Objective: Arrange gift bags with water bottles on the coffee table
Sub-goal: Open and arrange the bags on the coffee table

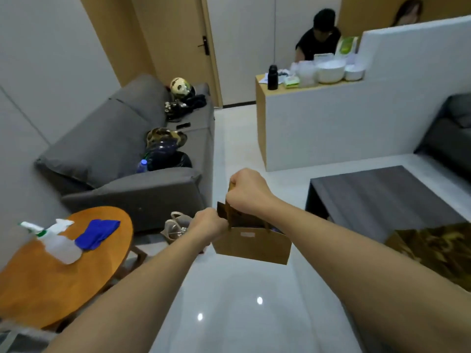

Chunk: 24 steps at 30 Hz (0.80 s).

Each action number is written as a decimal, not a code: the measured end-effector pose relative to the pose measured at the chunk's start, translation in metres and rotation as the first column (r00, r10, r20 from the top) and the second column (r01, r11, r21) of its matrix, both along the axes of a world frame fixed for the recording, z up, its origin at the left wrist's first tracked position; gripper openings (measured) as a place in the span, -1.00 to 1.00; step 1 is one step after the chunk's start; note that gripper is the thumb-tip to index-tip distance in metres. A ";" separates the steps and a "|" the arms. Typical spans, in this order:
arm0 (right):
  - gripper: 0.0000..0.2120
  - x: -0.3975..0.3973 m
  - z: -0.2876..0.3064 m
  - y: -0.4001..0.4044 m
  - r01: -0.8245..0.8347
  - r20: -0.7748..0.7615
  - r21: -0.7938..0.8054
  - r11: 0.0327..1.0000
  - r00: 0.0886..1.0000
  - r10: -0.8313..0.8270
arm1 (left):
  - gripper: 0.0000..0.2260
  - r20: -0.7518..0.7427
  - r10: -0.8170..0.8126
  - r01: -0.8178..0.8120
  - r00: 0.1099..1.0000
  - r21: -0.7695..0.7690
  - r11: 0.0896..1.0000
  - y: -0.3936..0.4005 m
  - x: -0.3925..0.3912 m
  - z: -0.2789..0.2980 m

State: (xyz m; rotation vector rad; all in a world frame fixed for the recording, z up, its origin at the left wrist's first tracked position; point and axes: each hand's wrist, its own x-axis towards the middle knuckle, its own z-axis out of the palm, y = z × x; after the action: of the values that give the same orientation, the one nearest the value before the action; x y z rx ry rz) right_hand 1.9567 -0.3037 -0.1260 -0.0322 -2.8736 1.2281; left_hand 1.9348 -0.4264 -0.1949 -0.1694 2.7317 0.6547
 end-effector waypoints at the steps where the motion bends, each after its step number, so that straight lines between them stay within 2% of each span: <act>1: -0.68 -0.005 -0.003 0.016 0.036 0.011 0.010 0.999 0.999 -0.036 | -0.75 -0.006 -0.035 0.035 0.999 -0.006 0.999 0.019 -0.010 -0.002; 5: -0.69 -0.028 -0.018 0.076 0.186 0.067 0.029 0.982 0.980 -0.187 | -0.77 -0.003 -0.187 0.187 0.982 0.011 0.982 0.085 -0.050 -0.021; 9: -0.73 -0.052 -0.035 0.125 0.348 0.120 0.049 0.936 0.928 -0.351 | -0.85 0.024 -0.372 0.373 0.928 -0.028 0.927 0.139 -0.096 -0.040; 15: -0.72 -0.080 -0.049 0.165 0.584 0.163 0.074 0.809 0.793 -0.587 | -0.85 0.064 -0.621 0.623 0.782 -0.046 0.780 0.204 -0.160 -0.065; 24: -0.84 -0.105 -0.051 0.196 0.801 0.167 0.141 0.582 0.560 -0.811 | -0.96 0.057 -0.828 0.830 0.557 -0.012 0.558 0.263 -0.210 -0.068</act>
State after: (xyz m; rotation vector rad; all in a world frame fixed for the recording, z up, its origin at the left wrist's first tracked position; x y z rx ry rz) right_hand 1.8519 -0.1077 -0.1766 -1.4009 -2.4338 0.9508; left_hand 1.7244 -0.1629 -0.2625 1.0484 2.3513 0.2875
